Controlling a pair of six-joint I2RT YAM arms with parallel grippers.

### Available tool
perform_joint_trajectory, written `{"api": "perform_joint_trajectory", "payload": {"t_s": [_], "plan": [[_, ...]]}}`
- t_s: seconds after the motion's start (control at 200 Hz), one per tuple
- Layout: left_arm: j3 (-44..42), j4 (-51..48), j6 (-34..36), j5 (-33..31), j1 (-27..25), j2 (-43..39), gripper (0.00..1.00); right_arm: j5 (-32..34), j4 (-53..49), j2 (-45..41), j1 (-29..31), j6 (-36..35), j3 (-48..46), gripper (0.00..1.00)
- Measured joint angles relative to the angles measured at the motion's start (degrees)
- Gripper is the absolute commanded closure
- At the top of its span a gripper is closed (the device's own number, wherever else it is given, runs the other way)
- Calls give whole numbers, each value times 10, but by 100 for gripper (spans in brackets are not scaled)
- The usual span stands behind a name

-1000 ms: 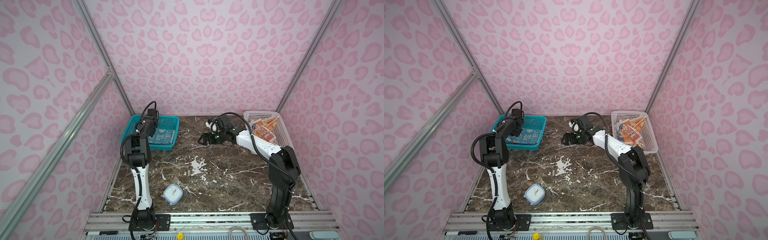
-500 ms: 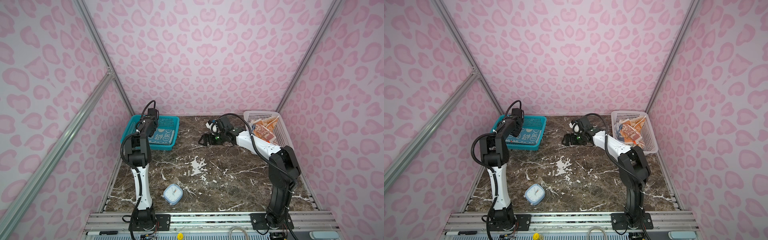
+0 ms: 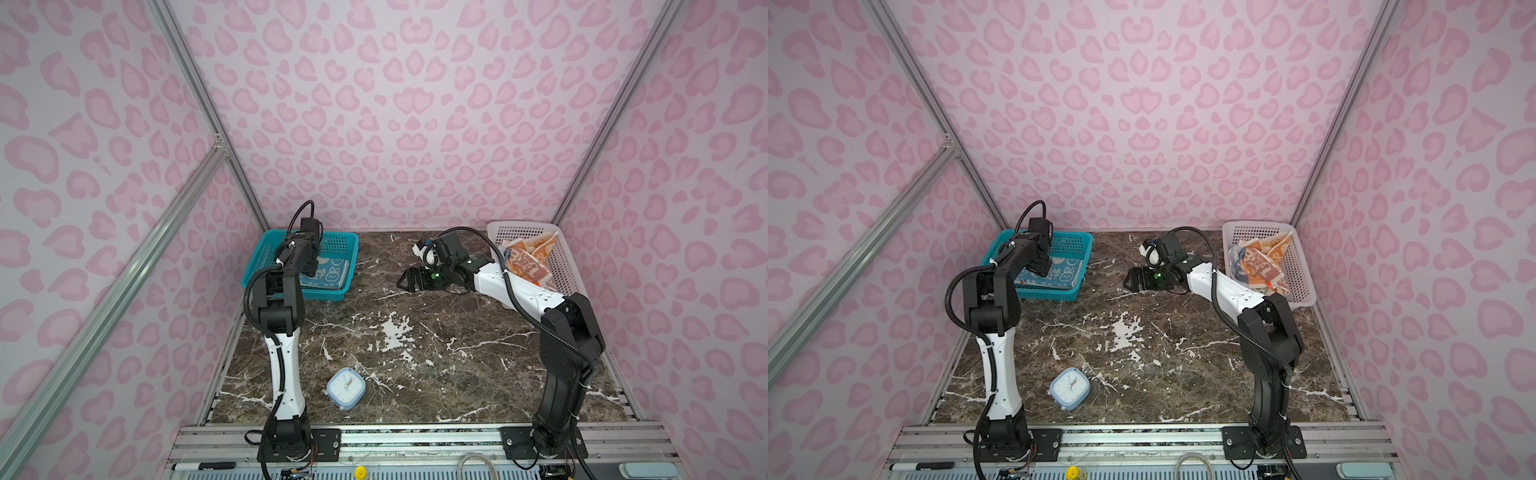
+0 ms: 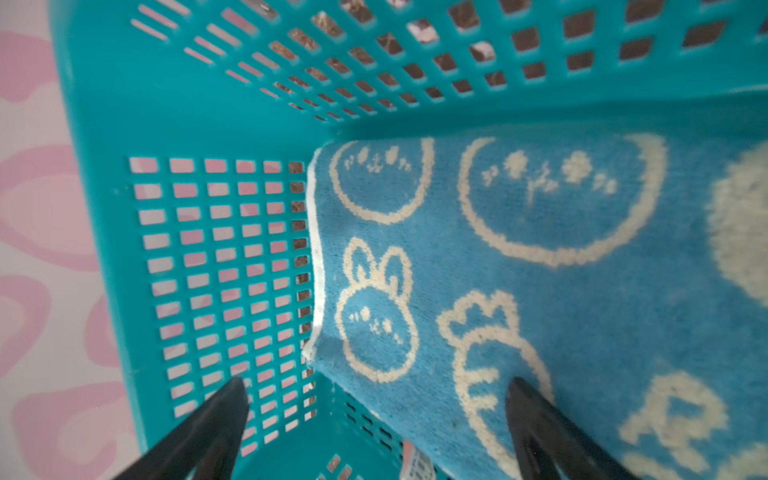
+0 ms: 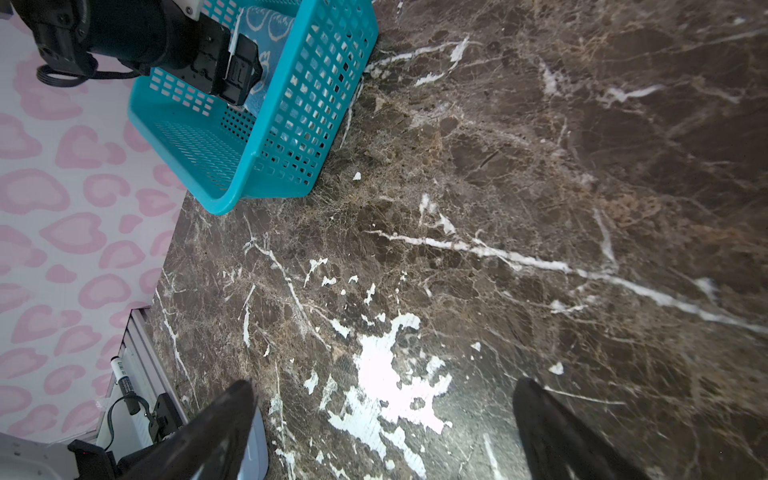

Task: Fold and stack the towels
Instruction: 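Release the towel in the teal basket and raise the left gripper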

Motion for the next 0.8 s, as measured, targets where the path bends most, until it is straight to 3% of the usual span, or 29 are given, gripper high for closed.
{"api": "perform_joint_trajectory", "payload": {"t_s": [0.415, 0.8], "plan": [[-10, 3, -50, 68, -4, -6, 2, -4, 3, -6, -3, 4, -22, 1], [-14, 4, -56, 81, -7, -47, 2, -4, 4, -6, -3, 9, -28, 1]]}}
